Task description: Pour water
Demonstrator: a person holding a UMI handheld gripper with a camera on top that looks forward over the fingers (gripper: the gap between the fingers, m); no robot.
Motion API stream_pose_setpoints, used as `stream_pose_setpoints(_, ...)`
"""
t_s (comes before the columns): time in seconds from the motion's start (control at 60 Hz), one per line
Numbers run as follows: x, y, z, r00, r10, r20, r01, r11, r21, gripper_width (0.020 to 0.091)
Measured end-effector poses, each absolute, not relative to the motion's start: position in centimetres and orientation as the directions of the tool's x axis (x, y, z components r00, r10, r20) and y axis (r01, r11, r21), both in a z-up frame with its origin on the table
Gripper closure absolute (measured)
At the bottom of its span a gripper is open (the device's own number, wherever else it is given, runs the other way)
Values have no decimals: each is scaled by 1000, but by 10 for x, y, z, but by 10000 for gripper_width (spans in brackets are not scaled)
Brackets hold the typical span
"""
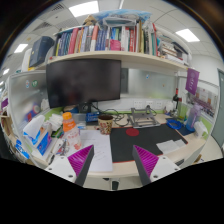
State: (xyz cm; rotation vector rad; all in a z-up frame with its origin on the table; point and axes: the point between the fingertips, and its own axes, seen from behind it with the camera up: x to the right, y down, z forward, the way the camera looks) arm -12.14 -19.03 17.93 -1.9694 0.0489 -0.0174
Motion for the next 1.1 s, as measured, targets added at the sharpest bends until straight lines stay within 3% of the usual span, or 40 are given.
stream_pose_setpoints(0.217, -242, -139, 127, 994, 99, -48, -8, -368, -930, 303)
stream_pose_setpoints(0.767, -317, 2, 100, 995, 94, -39, -18, -222, -975, 302)
stream_pose_setpoints(0.867, -310, 10, 92, 998, 55, -2, 9, -206, -979, 396)
stream_pose_setpoints(0.917, -310, 13, 91, 998, 56, 17, 28, -193, -981, 542)
stream_pose_setpoints(1.1, -310, 11, 90, 998, 70, -5, 8, -187, -982, 665)
